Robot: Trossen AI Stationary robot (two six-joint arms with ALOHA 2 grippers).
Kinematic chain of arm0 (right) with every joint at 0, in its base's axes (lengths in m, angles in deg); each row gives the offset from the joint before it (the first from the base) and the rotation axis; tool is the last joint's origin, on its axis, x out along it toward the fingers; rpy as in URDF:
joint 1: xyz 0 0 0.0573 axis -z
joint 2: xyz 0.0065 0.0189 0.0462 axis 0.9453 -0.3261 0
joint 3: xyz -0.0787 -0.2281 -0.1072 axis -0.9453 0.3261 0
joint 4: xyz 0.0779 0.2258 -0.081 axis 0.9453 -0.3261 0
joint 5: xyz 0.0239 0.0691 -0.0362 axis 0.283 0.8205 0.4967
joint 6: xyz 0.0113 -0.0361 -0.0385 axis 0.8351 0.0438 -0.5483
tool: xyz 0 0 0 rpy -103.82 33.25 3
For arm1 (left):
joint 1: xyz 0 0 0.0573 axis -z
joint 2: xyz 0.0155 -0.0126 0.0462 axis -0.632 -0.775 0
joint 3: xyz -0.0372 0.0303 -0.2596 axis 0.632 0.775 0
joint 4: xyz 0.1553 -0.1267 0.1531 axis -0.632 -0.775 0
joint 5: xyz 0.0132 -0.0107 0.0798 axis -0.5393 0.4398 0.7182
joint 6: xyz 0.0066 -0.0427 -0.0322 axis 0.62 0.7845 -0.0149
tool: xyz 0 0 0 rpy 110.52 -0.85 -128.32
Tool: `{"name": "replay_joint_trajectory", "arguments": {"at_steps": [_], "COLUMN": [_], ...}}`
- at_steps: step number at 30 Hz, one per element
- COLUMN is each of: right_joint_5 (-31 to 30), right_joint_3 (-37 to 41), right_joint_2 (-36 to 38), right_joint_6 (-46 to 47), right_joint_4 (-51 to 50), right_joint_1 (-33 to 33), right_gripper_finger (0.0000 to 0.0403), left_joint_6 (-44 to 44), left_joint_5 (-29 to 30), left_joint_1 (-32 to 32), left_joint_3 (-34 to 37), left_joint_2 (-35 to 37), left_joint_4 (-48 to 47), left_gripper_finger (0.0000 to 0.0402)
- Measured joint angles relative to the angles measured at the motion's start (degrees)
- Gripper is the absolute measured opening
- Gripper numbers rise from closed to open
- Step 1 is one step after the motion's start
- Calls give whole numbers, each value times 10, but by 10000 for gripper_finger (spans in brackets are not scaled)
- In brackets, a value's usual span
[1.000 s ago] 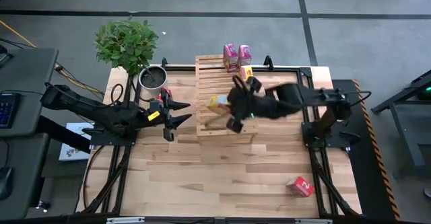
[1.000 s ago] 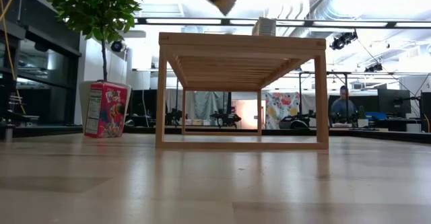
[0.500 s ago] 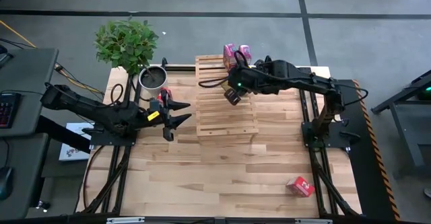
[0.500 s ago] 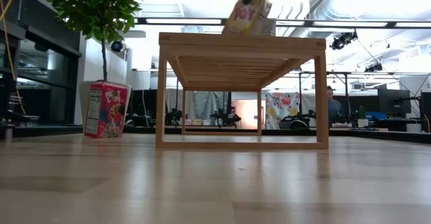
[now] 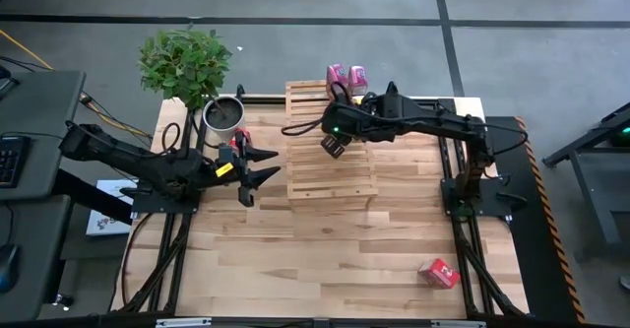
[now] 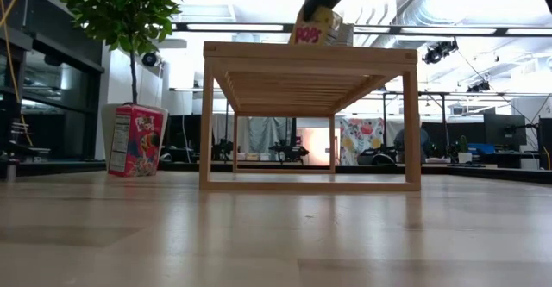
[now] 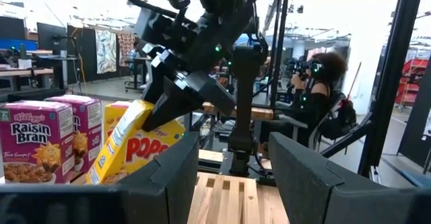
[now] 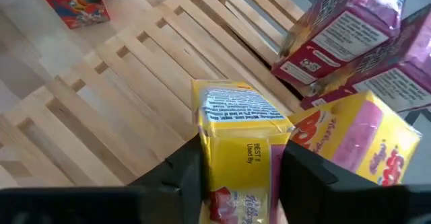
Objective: Stack cereal on shelf
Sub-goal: Put the yellow cereal box on the shelf aligned with other yellow cereal box, then adjust the yellow cereal box on the shelf
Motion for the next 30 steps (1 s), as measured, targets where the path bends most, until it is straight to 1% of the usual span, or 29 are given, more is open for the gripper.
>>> {"name": "replay_joint_trajectory", "arguments": {"at_steps": [4,8,21,27,30], "right_joint_5": [-1,-2,-7,-7,-6], "right_joint_3": [0,0,-3,-3,-3], "right_joint_2": [-5,-6,-4,-1,16], "right_joint_6": [-2,-2,4,-14,-50], "right_joint_4": [3,8,46,58,81], "right_joint_1": [2,6,25,34,34], "right_gripper_finger": [181,200,204,204,204], "left_joint_6": [0,0,0,0,1], "left_joint_5": [-1,-1,-2,-2,7], "left_joint_1": [0,0,0,0,0], "left_joint_3": [0,0,0,0,0], "left_joint_2": [0,0,0,0,0], "left_joint_4": [0,0,0,0,0], "left_gripper_finger": [170,170,170,170,170]}}
